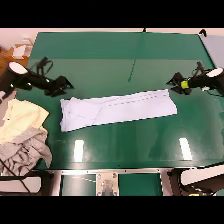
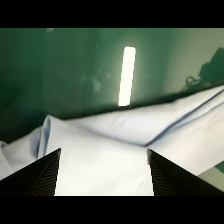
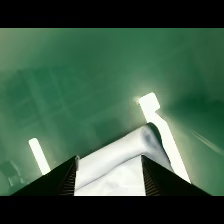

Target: Fold the shirts.

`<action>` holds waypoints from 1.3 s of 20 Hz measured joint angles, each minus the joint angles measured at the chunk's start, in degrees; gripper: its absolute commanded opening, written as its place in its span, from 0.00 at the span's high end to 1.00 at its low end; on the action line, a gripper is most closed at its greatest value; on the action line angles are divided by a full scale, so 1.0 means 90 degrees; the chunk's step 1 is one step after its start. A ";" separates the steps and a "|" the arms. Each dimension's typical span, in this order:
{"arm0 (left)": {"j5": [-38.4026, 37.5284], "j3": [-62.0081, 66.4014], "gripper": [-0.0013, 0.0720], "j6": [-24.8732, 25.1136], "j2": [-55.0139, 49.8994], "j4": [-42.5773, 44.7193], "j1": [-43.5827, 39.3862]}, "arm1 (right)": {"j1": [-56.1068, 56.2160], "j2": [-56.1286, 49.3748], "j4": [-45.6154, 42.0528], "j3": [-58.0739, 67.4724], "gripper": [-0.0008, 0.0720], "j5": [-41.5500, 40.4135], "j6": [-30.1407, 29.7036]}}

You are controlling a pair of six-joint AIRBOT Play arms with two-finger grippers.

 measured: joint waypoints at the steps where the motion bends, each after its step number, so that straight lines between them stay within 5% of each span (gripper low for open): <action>1: -0.0080 0.0187 0.16 -0.0039 -0.0029 0.0000 0.0112 | -0.0185 -0.0049 -0.0027 0.0172 0.29 0.0287 -0.0245; 3: -0.0340 0.0532 0.16 -0.0158 -0.0058 -0.0017 0.0325 | -0.0578 -0.0165 -0.0092 0.0376 0.29 0.0770 -0.0733; 4: -0.0471 0.0636 0.30 -0.0204 -0.0078 -0.0022 0.0372 | -0.0741 -0.0262 -0.0114 0.0442 0.29 0.1083 -0.0998; 5: -0.0639 0.0716 0.66 -0.0250 -0.0080 -0.0046 0.0389 | -0.0850 -0.0381 -0.0109 0.0483 0.29 0.1367 -0.1251; 6: -0.0731 0.0780 0.86 -0.0265 -0.0085 -0.0095 0.0396 | -0.0942 -0.0532 -0.0102 0.0517 0.29 0.1651 -0.1520; 7: -0.0794 0.0823 0.90 -0.0270 -0.0092 -0.0112 0.0396 | -0.1008 -0.0685 -0.0090 0.0542 0.29 0.1880 -0.1766; 13: -0.0984 0.0923 0.91 -0.0294 -0.0104 -0.0520 0.0066 | -0.0916 -0.1566 0.0760 0.0610 0.32 0.2778 -0.2943; 15: -0.1035 0.0930 0.95 -0.0291 -0.0104 -0.0617 -0.0126 | -0.0772 -0.1741 0.0797 0.0629 0.55 0.2900 -0.3172; 17: -0.0998 0.0933 0.95 -0.0277 -0.0107 -0.0653 -0.0323 | -0.0641 -0.1872 0.0806 0.0627 0.96 0.3043 -0.3390; 26: -0.0189 0.0974 0.95 -0.0138 -0.0449 -0.0721 -0.1770 | -0.0495 -0.1192 0.0991 0.1800 0.97 0.3985 -0.3385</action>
